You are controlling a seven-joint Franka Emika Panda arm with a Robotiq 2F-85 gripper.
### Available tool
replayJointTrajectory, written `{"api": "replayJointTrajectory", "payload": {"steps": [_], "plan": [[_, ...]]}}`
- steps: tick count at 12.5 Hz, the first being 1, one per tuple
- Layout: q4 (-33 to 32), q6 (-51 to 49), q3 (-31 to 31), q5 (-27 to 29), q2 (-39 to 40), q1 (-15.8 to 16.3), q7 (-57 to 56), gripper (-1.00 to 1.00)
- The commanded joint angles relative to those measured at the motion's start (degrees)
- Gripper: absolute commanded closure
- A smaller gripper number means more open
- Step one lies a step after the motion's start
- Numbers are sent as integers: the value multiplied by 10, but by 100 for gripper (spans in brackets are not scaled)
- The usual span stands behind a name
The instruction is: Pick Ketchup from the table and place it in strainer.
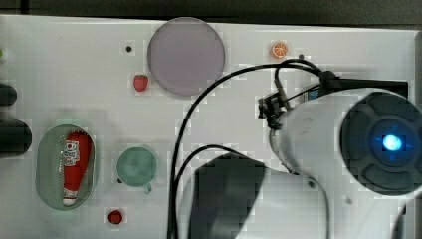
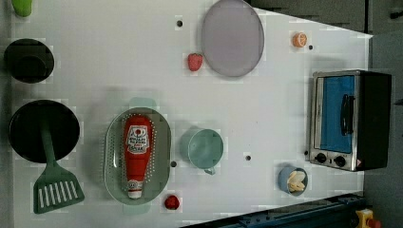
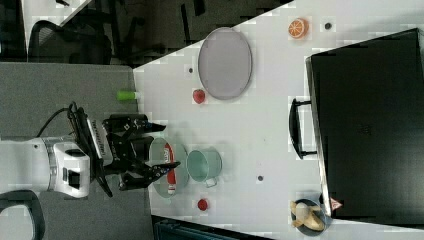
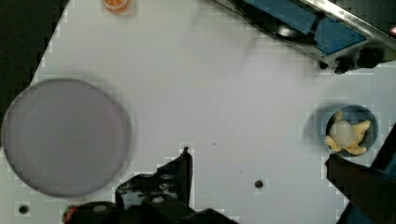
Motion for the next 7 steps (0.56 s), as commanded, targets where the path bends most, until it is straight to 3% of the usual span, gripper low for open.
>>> {"api": "replayJointTrajectory", "payload": {"steps": [1,7], "plan": [[5,-2,41,15,-11,39,-17,-100],[5,-30,49,18,-10,42,-17,-100]]}}
